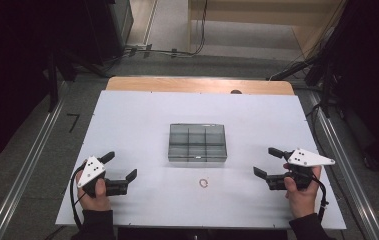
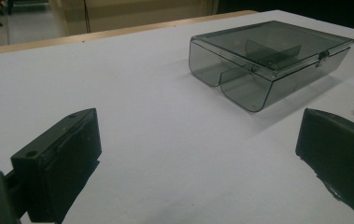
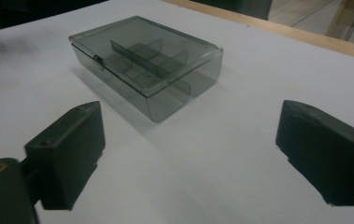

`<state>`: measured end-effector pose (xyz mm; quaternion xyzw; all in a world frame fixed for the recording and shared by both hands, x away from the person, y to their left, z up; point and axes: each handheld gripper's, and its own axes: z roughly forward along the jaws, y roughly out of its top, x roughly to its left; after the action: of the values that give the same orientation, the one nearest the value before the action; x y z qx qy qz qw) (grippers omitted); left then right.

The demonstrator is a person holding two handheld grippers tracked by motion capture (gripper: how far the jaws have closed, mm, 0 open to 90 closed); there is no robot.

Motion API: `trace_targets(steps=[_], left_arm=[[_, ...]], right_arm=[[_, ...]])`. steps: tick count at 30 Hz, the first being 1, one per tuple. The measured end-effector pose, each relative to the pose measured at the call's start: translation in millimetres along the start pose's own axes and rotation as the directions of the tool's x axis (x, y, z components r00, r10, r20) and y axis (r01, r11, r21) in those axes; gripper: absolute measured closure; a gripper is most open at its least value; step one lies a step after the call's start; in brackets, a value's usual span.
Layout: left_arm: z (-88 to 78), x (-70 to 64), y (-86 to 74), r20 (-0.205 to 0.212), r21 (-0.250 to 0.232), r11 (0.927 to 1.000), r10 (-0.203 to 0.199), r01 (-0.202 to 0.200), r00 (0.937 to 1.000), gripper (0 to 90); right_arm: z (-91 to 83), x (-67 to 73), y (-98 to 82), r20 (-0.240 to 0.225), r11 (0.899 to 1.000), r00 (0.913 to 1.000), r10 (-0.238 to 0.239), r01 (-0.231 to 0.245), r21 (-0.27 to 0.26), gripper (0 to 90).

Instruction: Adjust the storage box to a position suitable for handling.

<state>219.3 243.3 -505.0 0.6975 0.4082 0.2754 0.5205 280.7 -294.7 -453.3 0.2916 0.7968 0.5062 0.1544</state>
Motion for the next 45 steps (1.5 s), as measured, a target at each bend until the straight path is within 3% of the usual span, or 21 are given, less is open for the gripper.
trace_targets(steps=[2, 4, 7, 8, 9, 10, 11, 12, 14, 15, 16, 17, 21, 23, 29, 30, 31, 33, 35, 37, 45], left_arm=[[0.4, -0.4, 0.0, 0.000, 0.002, 1.0000, 0.001, -0.001, 1.0000, 0.1], [0.4, -0.6, 0.0, 0.001, 0.004, 1.0000, 0.002, -0.002, 1.0000, 0.1], [0.6, -0.6, 0.0, 0.003, 0.006, 1.0000, 0.003, -0.003, 1.0000, 0.2], [0.6, -0.6, 0.0, 0.003, 0.006, 1.0000, 0.003, -0.003, 1.0000, 0.1], [0.6, -0.7, 0.1, 0.003, 0.007, 1.0000, 0.003, -0.003, 1.0000, 0.1], [0.6, -0.6, 0.1, 0.003, 0.008, 1.0000, 0.004, -0.004, 1.0000, 0.2], [0.6, -0.7, 0.1, 0.003, 0.010, 0.9999, 0.004, -0.004, 1.0000, 0.2], [0.7, -0.6, 0.1, 0.003, 0.011, 0.9999, 0.004, -0.004, 1.0000, 0.2], [1.1, -0.5, 0.1, 0.003, 0.010, 0.9999, 0.001, -0.001, 1.0000, 0.1], [1.1, -0.4, 0.2, 0.002, 0.011, 0.9999, 0.000, 0.000, 1.0000, 0.2], [1.3, -0.4, 0.2, 0.003, 0.012, 0.9999, 0.000, 0.000, 1.0000, 0.2], [1.3, -0.2, 0.3, 0.004, 0.012, 0.9999, 0.001, -0.001, 1.0000, 0.1], [1.1, -0.3, 0.1, 0.004, 0.010, 0.9999, -0.002, 0.002, 1.0000, 0.1], [1.1, -0.3, 0.0, 0.006, 0.009, 1.0000, -0.002, 0.002, 1.0000, 0.1], [1.1, -0.3, 0.0, 0.008, 0.009, 1.0000, -0.002, 0.001, 1.0000, 0.1], [1.2, -0.3, 0.1, 0.008, 0.010, 1.0000, -0.001, 0.001, 1.0000, 0.1], [1.4, -0.2, 0.1, 0.010, 0.012, 0.9999, -0.001, 0.000, 1.0000, 0.2], [1.5, -0.2, 0.1, 0.011, 0.012, 0.9999, 0.000, 0.000, 0.9999, 0.2], [1.5, -0.3, 0.2, 0.011, 0.014, 0.9999, 0.001, -0.001, 0.9999, 0.2], [1.8, -0.2, 0.2, 0.012, 0.014, 0.9999, 0.001, -0.001, 0.9999, 0.2], [2.6, -0.4, 0.3, 0.014, 0.016, 0.9999, 0.003, -0.003, 0.9999, 0.2]], right_arm=[[4.2, 1.7, 5.2, -0.028, 1.000, 0.9996, 0.000, 0.000, 0.007, 12.9], [6.5, 3.0, 7.7, -0.028, 1.000, 0.9996, -0.003, 0.003, 0.011, 14.7], [17.8, 8.0, 16.7, -0.074, 0.999, 0.9971, -0.016, 0.019, 0.041, 29.0], [17.8, 8.0, 16.7, -0.074, 0.999, 0.9971, -0.016, 0.019, 0.041, 29.0], [21.2, 9.8, 18.8, -0.083, 0.998, 0.9963, -0.023, 0.027, 0.051, 34.3], [27.5, 14.6, 22.7, -0.096, 0.997, 0.9948, -0.035, 0.042, 0.072, 47.4], [27.5, 14.6, 22.7, -0.096, 0.997, 0.9948, -0.035, 0.042, 0.072, 47.4], [32.3, 18.7, 24.9, -0.144, 0.996, 0.9889, -0.037, 0.048, 0.072, 61.4], [35.6, 21.5, 26.0, -0.140, 0.995, 0.9891, -0.047, 0.059, 0.085, 66.0], [42.6, 27.1, 28.1, -0.157, 0.989, 0.9849, -0.073, 0.091, 0.115, 78.0], [42.6, 27.1, 28.1, -0.157, 0.989, 0.9849, -0.073, 0.091, 0.115, 78.0], [50.1, 31.6, 30.3, -0.191, 0.981, 0.9766, -0.100, 0.129, 0.146, 86.7], [65.7, 38.0, 32.6, -0.259, 0.971, 0.9616, -0.091, 0.144, 0.192, 88.3], [69.5, 40.3, 32.6, -0.269, 0.969, 0.9592, -0.087, 0.144, 0.200, 88.3], [96.9, 55.7, 30.8, -0.307, 0.948, 0.9477, -0.087, 0.173, 0.266, 88.5], [96.9, 55.7, 30.8, -0.307, 0.948, 0.9477, -0.087, 0.173, 0.266, 88.5], [105.4, 60.5, 30.2, -0.304, 0.941, 0.9469, -0.104, 0.193, 0.279, 88.5], [113.8, 65.1, 28.8, -0.281, 0.934, 0.9541, -0.105, 0.191, 0.301, 88.5], [121.0, 67.5, 26.4, -0.299, 0.927, 0.9482, -0.107, 0.204, 0.316, 88.5], [127.2, 68.5, 23.9, -0.297, 0.920, 0.9489, -0.107, 0.208, 0.332, 88.6], [141.1, 67.0, 17.0, -0.304, 0.911, 0.9485, -0.090, 0.202, 0.359, 88.6]])
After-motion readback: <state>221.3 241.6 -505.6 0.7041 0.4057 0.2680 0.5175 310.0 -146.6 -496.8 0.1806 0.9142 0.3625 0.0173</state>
